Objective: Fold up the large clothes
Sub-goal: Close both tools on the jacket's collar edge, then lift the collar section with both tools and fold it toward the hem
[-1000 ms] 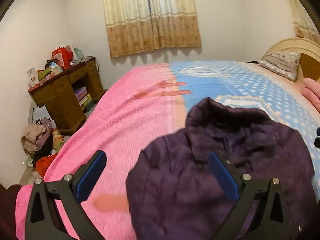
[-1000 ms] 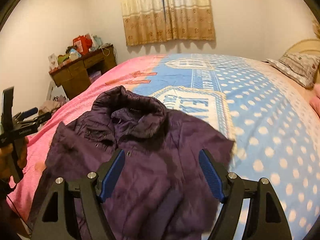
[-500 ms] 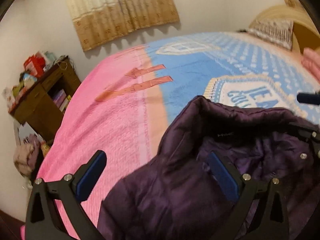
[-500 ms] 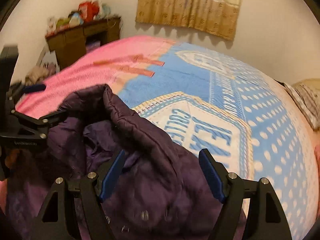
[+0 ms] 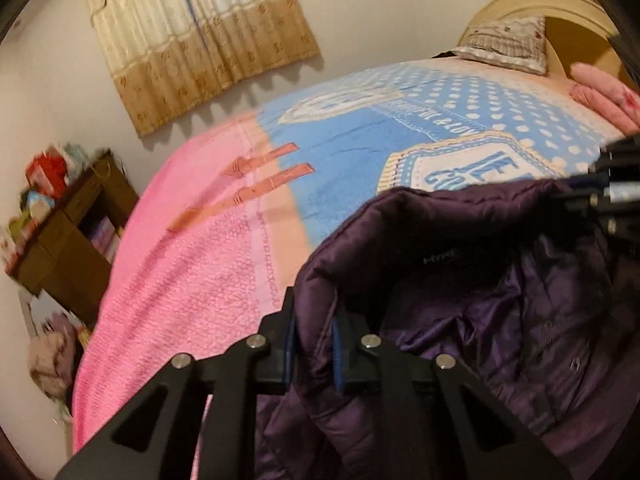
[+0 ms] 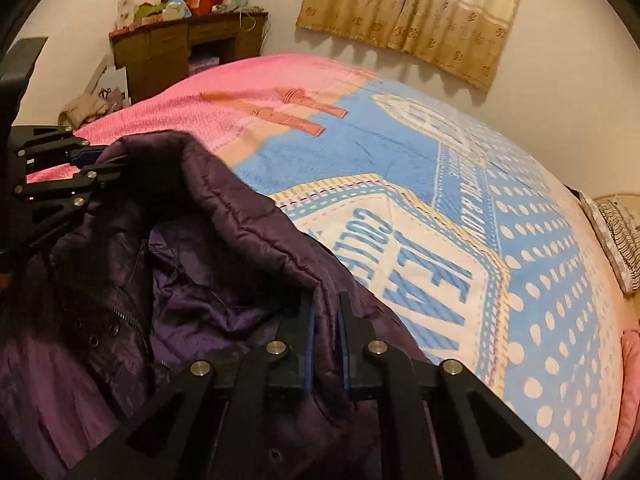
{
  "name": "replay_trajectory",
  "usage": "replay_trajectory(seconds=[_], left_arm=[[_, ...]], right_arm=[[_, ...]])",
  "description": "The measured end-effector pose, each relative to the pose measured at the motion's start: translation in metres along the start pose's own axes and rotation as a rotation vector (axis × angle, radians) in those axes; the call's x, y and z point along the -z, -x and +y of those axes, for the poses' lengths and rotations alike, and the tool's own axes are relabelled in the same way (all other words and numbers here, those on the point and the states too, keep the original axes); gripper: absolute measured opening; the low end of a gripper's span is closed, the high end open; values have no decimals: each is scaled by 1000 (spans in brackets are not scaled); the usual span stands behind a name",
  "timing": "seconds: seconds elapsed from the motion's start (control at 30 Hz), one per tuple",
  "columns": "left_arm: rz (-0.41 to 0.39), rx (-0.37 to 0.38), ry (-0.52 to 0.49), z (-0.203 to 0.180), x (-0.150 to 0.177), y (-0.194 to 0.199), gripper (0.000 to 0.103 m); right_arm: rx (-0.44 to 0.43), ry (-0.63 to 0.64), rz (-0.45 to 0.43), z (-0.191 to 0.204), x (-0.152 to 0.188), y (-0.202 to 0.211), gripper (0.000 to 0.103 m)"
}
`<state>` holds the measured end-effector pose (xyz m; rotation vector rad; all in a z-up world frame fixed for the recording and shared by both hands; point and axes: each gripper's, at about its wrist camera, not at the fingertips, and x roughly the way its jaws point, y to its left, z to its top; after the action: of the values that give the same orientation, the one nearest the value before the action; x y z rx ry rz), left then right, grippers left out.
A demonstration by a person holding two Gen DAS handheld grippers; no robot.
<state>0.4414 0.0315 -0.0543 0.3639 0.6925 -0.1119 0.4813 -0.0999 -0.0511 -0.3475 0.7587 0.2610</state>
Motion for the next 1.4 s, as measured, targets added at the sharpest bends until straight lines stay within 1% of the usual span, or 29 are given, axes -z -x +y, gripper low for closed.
replay_trajectory(seconds=[0.1,0.23,0.37,0.53,0.6,0.7,0.77,0.83,0.93,0.97,1.0,1.03,1.07,1.1,1.13,1.2,1.23,1.3,1.33,1.37,1.4], left_arm=[[-29,-16,-72,-6,6,12,15],[-60,-41,-163,-12,15,17,15],[-77,-77,-270,-22,34,18,15],[-66,-69,-355,-31,53,13,15],[-71,-73,-411,-38,61,11,15],[-79,-67,-452,-44,69,13,15],[-90,-61,-440,-42,69,16,15],[-111,-37,-385,-35,62,26,20],[-150,25,-277,-21,49,48,25],[-169,61,-225,-15,41,60,32],[-190,102,-173,-9,34,71,42],[-207,118,-143,-6,31,77,47],[-229,126,-100,-2,23,85,57],[-238,125,-68,1,18,87,63],[-235,117,-37,3,11,86,63],[-210,81,2,2,-4,72,63],[-188,58,-2,-1,-6,62,63],[-79,-3,-44,-13,-8,24,64],[-44,-24,-50,-15,0,13,64],[7,-40,-46,-18,6,-5,64],[73,-38,-42,-21,12,-21,64]], right_arm=[[5,17,-5,1,6,9,9],[4,41,0,5,15,15,8],[6,84,39,13,32,9,8],[-20,94,87,14,52,-3,8],[-27,95,107,14,57,-7,8],[-22,110,122,16,63,-13,8],[-28,103,123,18,66,-16,8],[-23,102,114,20,69,-17,8],[-5,123,100,26,73,-17,8],[-2,125,95,27,74,-17,8],[0,127,90,28,74,-17,8],[-1,128,89,29,75,-17,8],[-1,130,86,29,75,-17,8],[4,135,80,30,76,-17,8],[10,142,76,31,77,-16,8],[20,150,69,34,79,-15,8],[21,150,68,34,80,-14,8],[18,145,67,34,80,-13,8],[16,144,65,35,81,-12,8],[16,143,65,35,81,-12,8],[14,139,62,34,82,-12,8]])
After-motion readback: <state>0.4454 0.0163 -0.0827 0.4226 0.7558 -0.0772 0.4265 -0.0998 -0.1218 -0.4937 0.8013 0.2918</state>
